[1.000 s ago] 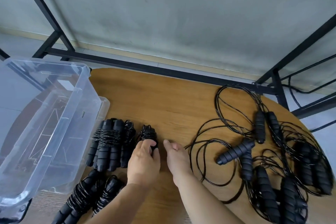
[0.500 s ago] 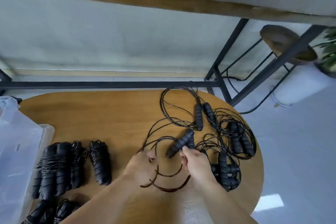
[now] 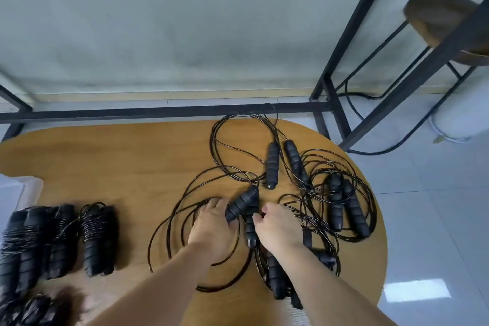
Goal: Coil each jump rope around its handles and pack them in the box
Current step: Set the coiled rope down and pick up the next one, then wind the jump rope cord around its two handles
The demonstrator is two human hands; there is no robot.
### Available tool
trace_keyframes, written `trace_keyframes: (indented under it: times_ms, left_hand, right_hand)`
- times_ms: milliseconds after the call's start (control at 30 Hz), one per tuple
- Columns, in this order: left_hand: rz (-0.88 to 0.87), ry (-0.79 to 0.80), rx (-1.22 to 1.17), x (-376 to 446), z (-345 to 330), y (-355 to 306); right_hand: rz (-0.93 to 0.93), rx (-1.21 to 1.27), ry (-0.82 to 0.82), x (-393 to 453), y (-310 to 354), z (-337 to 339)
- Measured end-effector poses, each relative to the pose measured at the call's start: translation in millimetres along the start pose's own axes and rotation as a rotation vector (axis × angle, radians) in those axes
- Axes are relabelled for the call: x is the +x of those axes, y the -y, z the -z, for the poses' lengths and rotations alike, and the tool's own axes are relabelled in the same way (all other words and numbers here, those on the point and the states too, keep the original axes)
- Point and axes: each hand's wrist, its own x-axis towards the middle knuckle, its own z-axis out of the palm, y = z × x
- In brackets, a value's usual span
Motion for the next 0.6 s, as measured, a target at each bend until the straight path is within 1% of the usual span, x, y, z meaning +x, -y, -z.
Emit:
trace_keyframes:
  times_ms: [100,200,267,333,400,500,600]
  left_hand:
    - [0.018,0.011,0.049,14.6,-9.0,-5.1]
    - [0.042,0.041,0.044,26.5,-16.8,-5.2]
    - [0.035,0.054,0.072,29.2,-18.0,-6.6]
    - [0.061,0.075,0.044,27.5,-18.0,-4.6]
    - [0.099,0.092,-0.05,20.2,-15.1,-0.2]
    - [0.089,0.035,-0.23,1.8,-6.0,6.6]
    - [0.166,-0.022,-0.514,-20.9,12.5,8.7]
  right_hand:
    - [0.014,-0.165,0.023,20.8,7.2,-4.9]
    - [0.007,-0.294,0.079,35.4,13.2,-10.8]
    - [0.012,-0.309,0.101,38.7,16.8,-11.7]
    - [0.016,-0.296,0.121,38.5,20.1,-12.0]
    - [-0.013,-0.243,0.128,36.0,22.7,-11.3]
    - [-0.088,-0.088,0.155,27.7,25.3,-8.7]
    - [-0.097,0.06,0.231,10.6,35.5,-4.7]
